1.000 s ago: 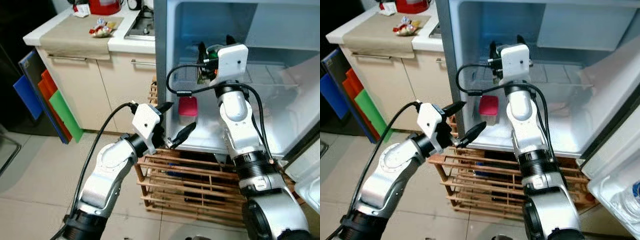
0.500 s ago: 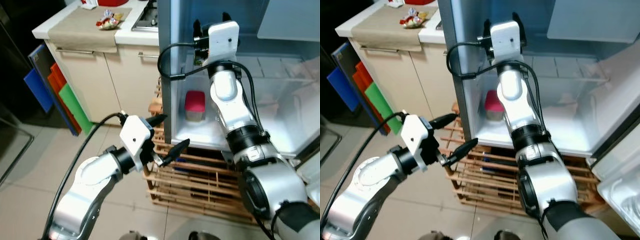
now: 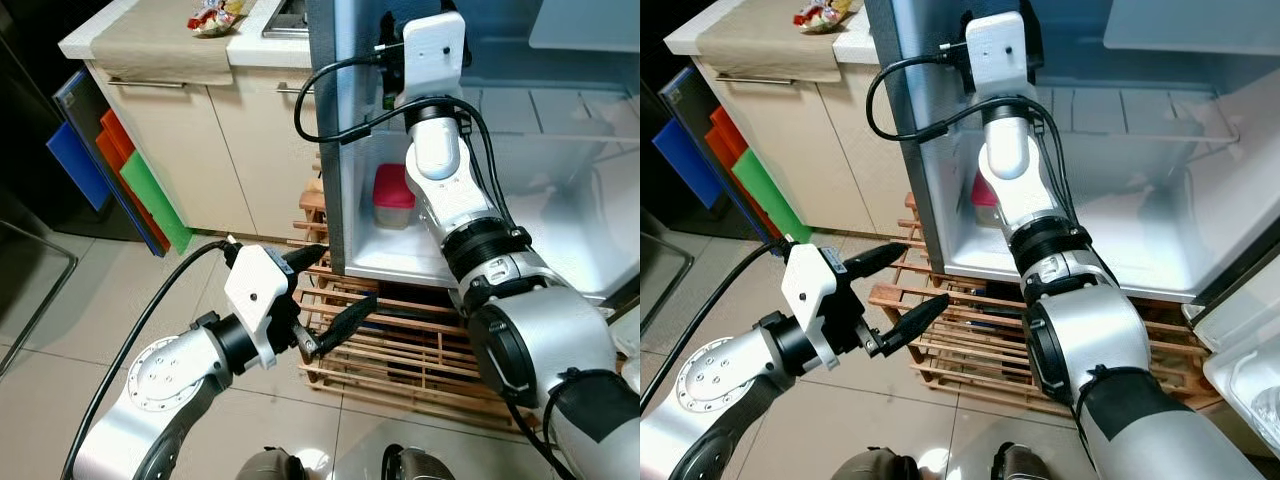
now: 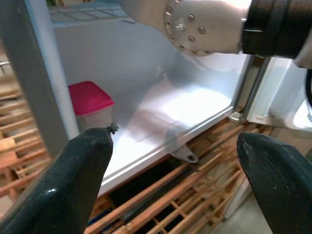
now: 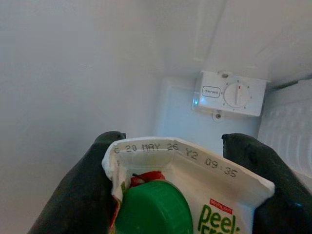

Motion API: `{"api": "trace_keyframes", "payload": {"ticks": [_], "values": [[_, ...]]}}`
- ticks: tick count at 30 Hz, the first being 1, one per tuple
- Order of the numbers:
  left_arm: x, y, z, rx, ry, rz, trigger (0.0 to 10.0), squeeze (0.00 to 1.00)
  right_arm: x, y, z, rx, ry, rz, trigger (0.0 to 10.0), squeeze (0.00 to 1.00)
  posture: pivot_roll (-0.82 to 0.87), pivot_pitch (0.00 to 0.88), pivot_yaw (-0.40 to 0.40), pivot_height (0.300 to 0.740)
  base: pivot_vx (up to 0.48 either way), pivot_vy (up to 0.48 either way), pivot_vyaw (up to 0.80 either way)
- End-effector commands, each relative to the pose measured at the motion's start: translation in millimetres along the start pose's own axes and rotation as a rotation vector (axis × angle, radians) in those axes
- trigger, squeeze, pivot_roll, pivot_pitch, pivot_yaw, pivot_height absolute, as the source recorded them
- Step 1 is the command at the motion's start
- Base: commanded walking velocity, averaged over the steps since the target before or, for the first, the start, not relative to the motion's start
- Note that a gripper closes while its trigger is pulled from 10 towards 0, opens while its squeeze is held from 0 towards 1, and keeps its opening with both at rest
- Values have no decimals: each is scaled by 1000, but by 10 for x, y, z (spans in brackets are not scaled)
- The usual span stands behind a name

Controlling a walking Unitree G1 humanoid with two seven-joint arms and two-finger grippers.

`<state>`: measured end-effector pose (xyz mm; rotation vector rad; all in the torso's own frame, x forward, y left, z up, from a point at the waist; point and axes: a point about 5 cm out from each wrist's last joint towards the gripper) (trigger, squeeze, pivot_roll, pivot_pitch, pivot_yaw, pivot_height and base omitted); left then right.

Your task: Restocking fridge

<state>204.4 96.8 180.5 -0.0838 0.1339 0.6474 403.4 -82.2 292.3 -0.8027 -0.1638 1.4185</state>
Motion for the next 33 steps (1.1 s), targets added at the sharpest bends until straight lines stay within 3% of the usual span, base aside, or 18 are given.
{"api": "trace_keyframes", "payload": {"ticks": [1, 4, 5, 6, 7, 15, 24, 33], "values": [[-31, 32, 19, 0, 4, 1, 10000, 0, -20, -29, -5, 23, 10, -20, 10000, 0, 223, 204, 103, 740, 0, 0, 0], [-57, 40, 7, 6, 15, 1, 10000, 0, -51, -86, 48, 10, 18, -26, 10000, 0, 225, 209, 99, 740, 0, 0, 0], [-63, 44, 4, 8, 17, 1, 10000, 0, -60, -96, 58, 6, 18, -29, 10000, 808, 227, 210, 97, 740, 0, 0, 0], [-68, 47, 3, 9, 18, 3, 10000, 0, -70, -103, 65, 3, 14, -33, 10000, 808, 228, 211, 96, 740, 0, 0, 0], [-69, 52, 1, 11, 21, 5, 10000, 0, -76, -110, 72, 1, 12, -34, 10000, 1000, 229, 213, 95, 740, 0, 0, 0], [-95, 64, -11, 23, 29, 12, 10000, 0, -59, -112, 88, -12, 18, -31, 10000, 1000, 228, 222, 92, 740, 0, 0, 0], [-98, 32, -15, 21, 27, 12, 10000, 0, -54, -166, 262, -116, 54, -36, 10000, 1000, 215, 220, 84, 740, 0, 0, 0], [-49, -56, -16, 2, 16, 14, 10000, 0, -106, -198, 435, -222, 14, -75, 10000, 1000, 182, 188, 68, 740, 0, 0, 0]]}}
Point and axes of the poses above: a point about 5 cm out from each wrist's last joint towards the gripper, its own y axis pointing back from the gripper into the wrist, its own z axis along the axis of the wrist's last joint, x = y × z, and after that the axes turned 10 degrees about y, right-handed
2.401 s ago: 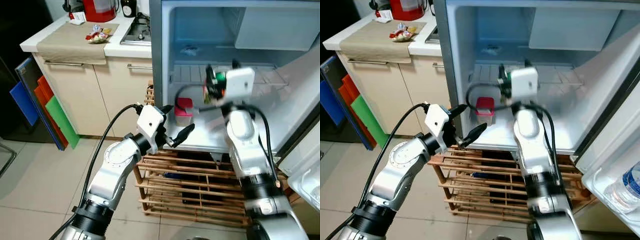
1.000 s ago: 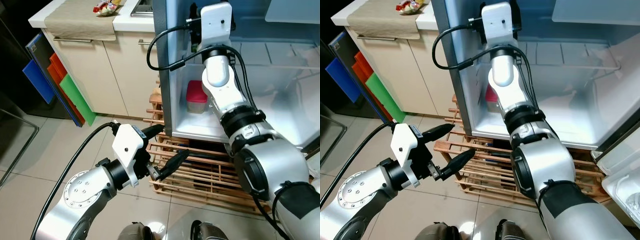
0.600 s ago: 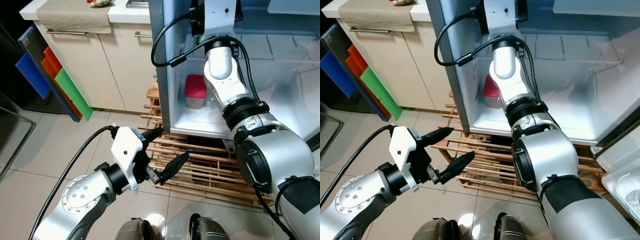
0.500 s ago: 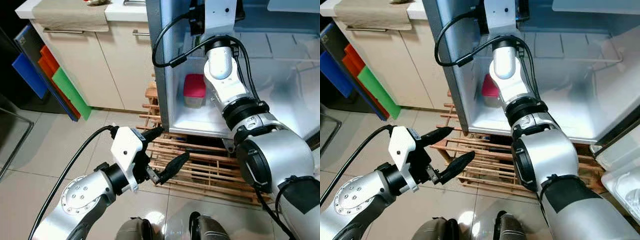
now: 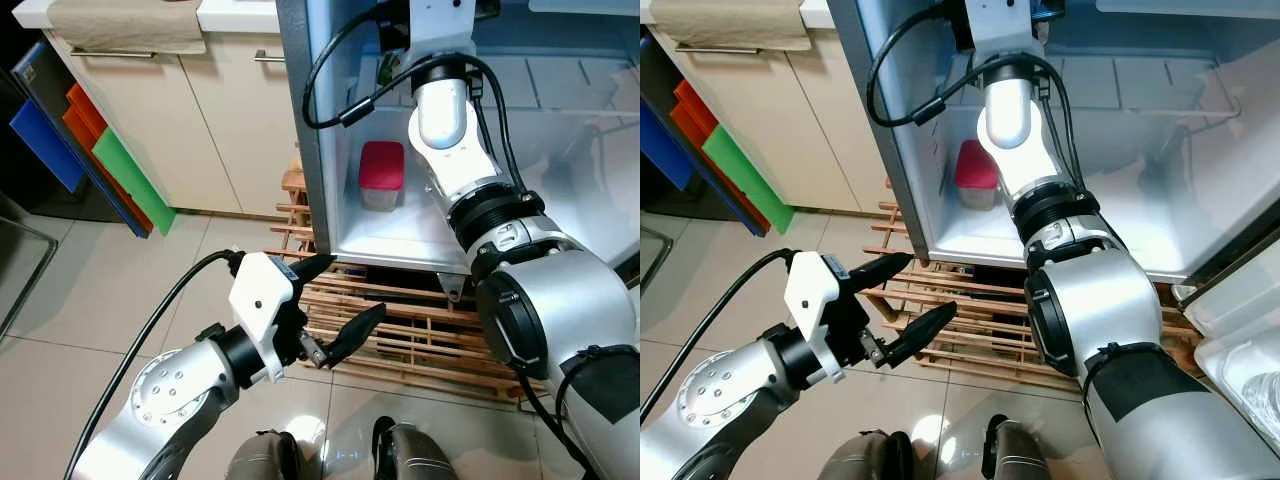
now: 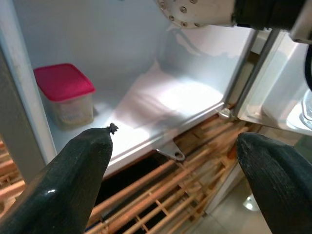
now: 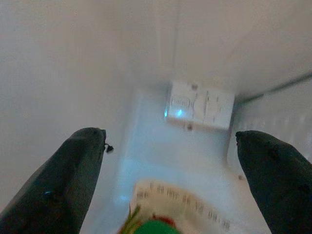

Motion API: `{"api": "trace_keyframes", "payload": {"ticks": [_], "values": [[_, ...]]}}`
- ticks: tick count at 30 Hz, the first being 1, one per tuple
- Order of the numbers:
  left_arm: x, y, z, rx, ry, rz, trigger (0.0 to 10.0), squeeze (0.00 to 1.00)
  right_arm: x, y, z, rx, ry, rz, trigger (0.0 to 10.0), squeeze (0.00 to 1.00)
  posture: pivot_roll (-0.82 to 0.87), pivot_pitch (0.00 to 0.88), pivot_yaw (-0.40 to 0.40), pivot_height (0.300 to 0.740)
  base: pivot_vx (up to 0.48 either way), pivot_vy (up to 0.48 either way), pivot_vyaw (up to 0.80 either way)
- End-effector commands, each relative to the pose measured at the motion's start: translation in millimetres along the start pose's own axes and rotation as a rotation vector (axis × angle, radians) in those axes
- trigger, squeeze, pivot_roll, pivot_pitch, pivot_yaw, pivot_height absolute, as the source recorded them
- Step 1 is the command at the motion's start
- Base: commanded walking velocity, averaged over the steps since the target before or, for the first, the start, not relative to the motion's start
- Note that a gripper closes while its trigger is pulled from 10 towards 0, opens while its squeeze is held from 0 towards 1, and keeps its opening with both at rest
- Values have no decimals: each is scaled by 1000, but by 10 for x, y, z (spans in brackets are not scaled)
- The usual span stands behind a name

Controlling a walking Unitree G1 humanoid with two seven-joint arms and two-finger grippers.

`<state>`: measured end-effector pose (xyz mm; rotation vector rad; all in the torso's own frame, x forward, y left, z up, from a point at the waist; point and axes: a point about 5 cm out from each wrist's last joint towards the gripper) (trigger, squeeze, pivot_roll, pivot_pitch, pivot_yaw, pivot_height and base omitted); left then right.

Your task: Restocking fridge

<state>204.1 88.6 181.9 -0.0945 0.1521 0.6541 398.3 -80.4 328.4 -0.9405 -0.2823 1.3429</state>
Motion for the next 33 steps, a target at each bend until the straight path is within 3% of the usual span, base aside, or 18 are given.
{"api": "trace_keyframes", "payload": {"ticks": [1, 8, 9, 13, 14, 18, 24, 29, 33], "values": [[11, -17, -12, -3, -8, 5, 10000, 0, 2, -45, 157, -87, -22, -20, 10000, 1000, 175, 178, 64, 740, 0, 0, 0], [67, -122, 3, -36, -22, 5, 10000, 0, -86, 73, 252, -214, -40, -59, 10000, 1000, 128, 125, 41, 740, 0, 0, 0], [79, -142, 4, -42, -24, 5, 10000, 0, -107, 118, 280, -244, -41, -63, 10000, 0, 118, 116, 38, 740, 0, 0, 0], [121, -191, 3, -60, -27, 7, 10000, 0, -183, 248, 336, -288, -53, -68, 10000, 0, 86, 91, 27, 740, 0, 0, 0], [164, -241, -7, -72, -29, 8, 10000, 0, -234, 365, 311, -265, -65, -63, 10000, 0, 49, 53, 15, 740, 0, 0, 0], [208, -308, -20, -79, -31, 3, 10000, 0, -259, 493, 249, -221, -72, -45, 10000, 0, 22, 24, 8, 740, 0, 0, 0], [323, -424, -47, -93, -43, 15, 10000, 0, -325, 979, 34, -46, -55, 16, 10000, 0, -34, 0, 7, 740, 0, 0, 0], [521, -361, -104, -86, -27, 142, 10000, 0, -461, 1483, -191, 97, -4, 67, 10000, 0, -53, 0, 17, 740, 0, 0, 0], [586, -327, -74, -129, -2, 218, 10000, 0, -556, 1841, -464, 248, 49, 95, 10000, 0, -60, 0, 28, 740, 0, 0, 0]]}}
Point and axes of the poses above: a point about 5 cm out from each wrist's last joint towards the gripper, its own y axis pointing back from the gripper into the wrist, its own z axis along the axis of the wrist's last joint, x = y × z, and after that the axes turned 10 degrees about y, right-handed
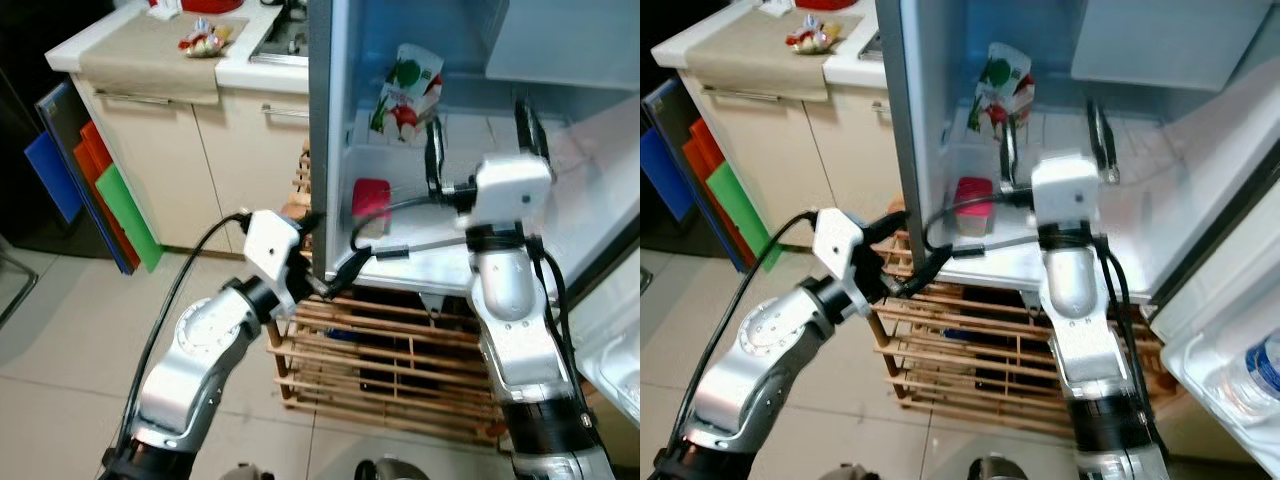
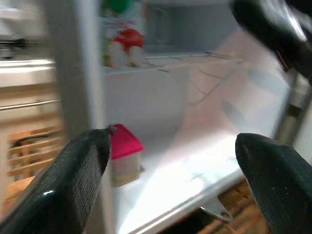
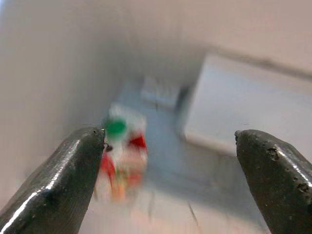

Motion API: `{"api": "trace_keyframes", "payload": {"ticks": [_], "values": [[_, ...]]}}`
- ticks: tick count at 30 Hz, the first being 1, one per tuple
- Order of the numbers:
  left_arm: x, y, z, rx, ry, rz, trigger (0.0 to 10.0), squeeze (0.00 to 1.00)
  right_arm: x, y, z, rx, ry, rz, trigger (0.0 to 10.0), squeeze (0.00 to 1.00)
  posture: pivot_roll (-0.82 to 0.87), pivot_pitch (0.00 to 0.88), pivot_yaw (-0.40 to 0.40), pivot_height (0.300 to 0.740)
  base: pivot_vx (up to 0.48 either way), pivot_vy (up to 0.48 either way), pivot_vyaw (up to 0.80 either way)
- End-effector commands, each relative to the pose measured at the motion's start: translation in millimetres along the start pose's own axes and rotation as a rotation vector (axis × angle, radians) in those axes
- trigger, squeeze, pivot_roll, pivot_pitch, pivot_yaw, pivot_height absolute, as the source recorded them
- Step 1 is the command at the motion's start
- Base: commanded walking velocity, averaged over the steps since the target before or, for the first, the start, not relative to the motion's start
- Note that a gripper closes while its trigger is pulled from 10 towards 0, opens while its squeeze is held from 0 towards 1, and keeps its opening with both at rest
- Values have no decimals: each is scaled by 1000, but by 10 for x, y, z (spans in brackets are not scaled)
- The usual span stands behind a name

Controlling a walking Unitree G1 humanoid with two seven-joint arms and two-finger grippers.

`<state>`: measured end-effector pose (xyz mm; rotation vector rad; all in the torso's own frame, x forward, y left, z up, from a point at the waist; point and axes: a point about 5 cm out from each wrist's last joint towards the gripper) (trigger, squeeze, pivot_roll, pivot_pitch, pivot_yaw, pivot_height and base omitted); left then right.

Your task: Restocking fridge

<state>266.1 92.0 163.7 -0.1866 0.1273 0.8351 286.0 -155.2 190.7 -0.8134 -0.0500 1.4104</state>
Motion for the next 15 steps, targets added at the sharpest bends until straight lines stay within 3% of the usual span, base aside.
{"api": "trace_keyframes", "payload": {"ticks": [1, 2, 3, 4, 5, 6, 8, 9, 11, 15], "values": [[52, 6, 34, -22, -4, 45, 10000, 0, -38, 21, -59, 31, -2, -6, 10000, 0, -60, 0, 28, 740, 0, 0, 0], [153, 6, 51, -50, 3, 131, 10000, 0, -26, 105, -217, 140, -44, 7, 10000, 0, -63, 0, 32, 740, 0, 0, 0], [153, 6, 51, -50, 3, 131, 10000, 0, -26, 105, -217, 140, -44, 7, 10000, 0, -63, 0, 32, 740, 0, 0, 0], [298, 27, 36, -62, 5, 242, 10000, 0, 14, 173, -351, 243, -115, 25, 10000, 0, -65, 0, 37, 740, 0, 0, 0], [298, 27, 36, -62, 5, 242, 10000, 0, 14, 173, -351, 243, -115, 25, 10000, 0, -65, 0, 37, 740, 0, 0, 0], [358, 40, 24, -64, 3, 290, 10000, 0, 84, 252, -467, 324, -174, 70, 10000, 0, -64, 0, 38, 740, 0, 0, 0], [524, 158, -57, -48, -1, 424, 10000, 0, 145, 421, -621, 437, -241, 100, 10000, 0, -55, 0, 36, 740, 0, 0, 0], [633, 290, -111, -30, -14, 514, 10000, 0, 126, 538, -671, 484, -254, 82, 10000, 0, -53, 0, 34, 740, 0, 0, 0], [668, 488, -138, 1, -71, 555, 10000, 0, 35, 673, -640, 488, -214, 82, 10000, 0, -55, 0, 35, 740, 0, 0, 0], [631, 583, -168, 24, -94, 541, 10000, 0, -37, 755, -622, 497, -191, 84, 10000, 0, -53, 0, 33, 740, 0, 0, 0]]}}
Point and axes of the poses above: a point about 5 cm out from each wrist's last joint towards the gripper, its own y axis pointing back from the gripper into the wrist, its own z axis along the axis of the wrist's last joint, x = y × z, and after that the axes turned 10 degrees about y, right-handed
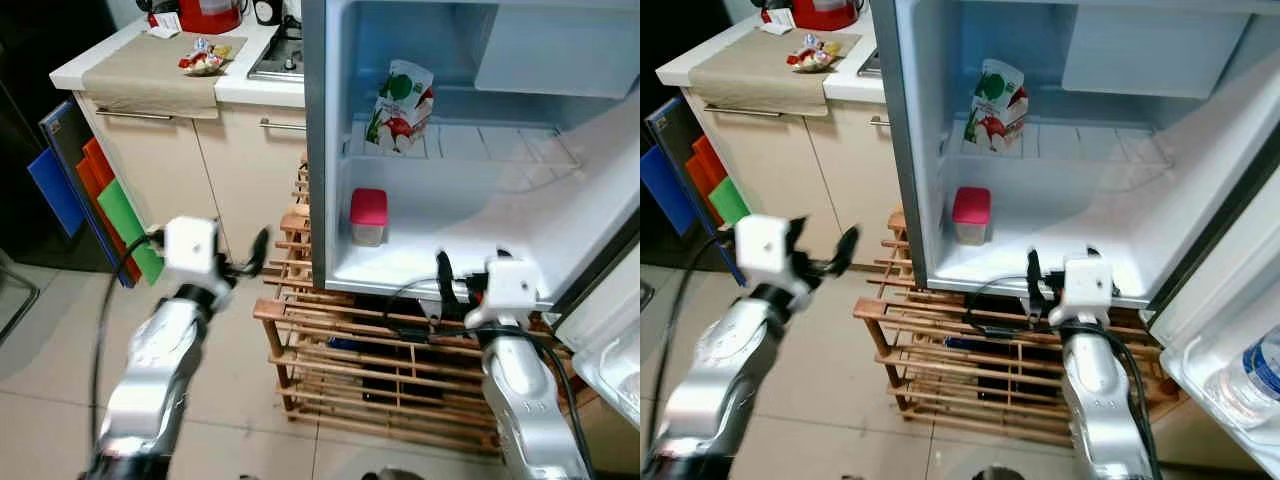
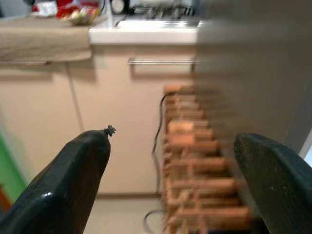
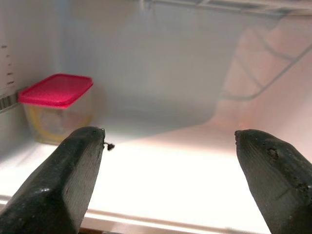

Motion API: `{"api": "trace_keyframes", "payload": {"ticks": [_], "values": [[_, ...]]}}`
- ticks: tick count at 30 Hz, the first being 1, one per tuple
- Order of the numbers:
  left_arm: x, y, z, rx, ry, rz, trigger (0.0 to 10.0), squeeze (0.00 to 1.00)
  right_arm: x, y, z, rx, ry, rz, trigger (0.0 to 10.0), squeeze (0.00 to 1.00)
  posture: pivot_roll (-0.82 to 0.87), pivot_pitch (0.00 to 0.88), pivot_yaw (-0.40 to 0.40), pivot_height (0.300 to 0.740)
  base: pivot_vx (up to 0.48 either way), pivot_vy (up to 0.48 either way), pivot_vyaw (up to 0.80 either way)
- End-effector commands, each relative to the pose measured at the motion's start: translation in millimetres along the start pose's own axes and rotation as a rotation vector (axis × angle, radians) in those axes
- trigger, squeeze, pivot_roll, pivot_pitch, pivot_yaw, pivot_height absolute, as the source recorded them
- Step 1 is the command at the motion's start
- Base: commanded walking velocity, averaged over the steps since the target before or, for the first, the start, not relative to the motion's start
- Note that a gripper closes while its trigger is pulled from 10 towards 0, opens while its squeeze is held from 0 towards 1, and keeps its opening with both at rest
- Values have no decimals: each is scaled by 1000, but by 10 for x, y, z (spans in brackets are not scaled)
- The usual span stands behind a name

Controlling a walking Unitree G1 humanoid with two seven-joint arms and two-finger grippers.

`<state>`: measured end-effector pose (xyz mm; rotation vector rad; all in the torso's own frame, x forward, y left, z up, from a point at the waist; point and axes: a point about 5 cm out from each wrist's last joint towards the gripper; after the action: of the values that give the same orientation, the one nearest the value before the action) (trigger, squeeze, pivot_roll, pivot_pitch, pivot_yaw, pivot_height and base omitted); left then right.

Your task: Restocking fridge

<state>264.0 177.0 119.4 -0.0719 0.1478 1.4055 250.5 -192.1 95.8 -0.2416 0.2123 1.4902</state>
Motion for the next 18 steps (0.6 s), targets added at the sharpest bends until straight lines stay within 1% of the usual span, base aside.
{"api": "trace_keyframes", "payload": {"ticks": [1, 2, 5, 10, 11, 13, 18], "values": [[-96, -6, 99, -41, -36, -57, 10000, 0, -51, 4, 108, -36, 9, -9, 10000, 0, -53, 0, 33, 740, 0, 0, 0], [-96, -6, 99, -41, -36, -57, 10000, 0, -51, 4, 108, -36, 9, -9, 10000, 0, -53, 0, 33, 740, 0, 0, 0], [-171, -84, 165, -70, -61, -94, 10000, 0, -30, -10, 127, -38, 8, -7, 10000, 0, -56, 0, 36, 740, 0, 0, 0], [-301, -166, 218, -91, -85, -170, 10000, 0, 10, -60, 140, -26, -7, -16, 10000, 0, -66, 0, 48, 740, 0, 0, 0], [-348, -183, 216, -88, -83, -204, 10000, 0, 18, -88, 150, -24, -3, -16, 10000, 0, -73, 0, 57, 740, 0, 0, 0], [-391, -196, 206, -82, -80, -232, 10000, 0, 29, -127, 171, -28, 4, -15, 10000, 0, -77, 0, 60, 740, 0, 0, 0], [-455, -207, 201, -83, -66, -270, 10000, 0, 35, -191, 196, -29, 11, -13, 10000, 0, -83, 0, 61, 740, 0, 0, 0]]}}
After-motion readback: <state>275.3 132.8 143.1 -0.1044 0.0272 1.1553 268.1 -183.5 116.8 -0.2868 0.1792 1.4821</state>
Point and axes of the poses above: a point about 5 cm out from each wrist's last joint towards the gripper, its own y axis pointing back from the gripper into the wrist, its own z axis along the axis of the wrist's last joint, x = y × z, and after that the axes turned 10 degrees about y, right-handed
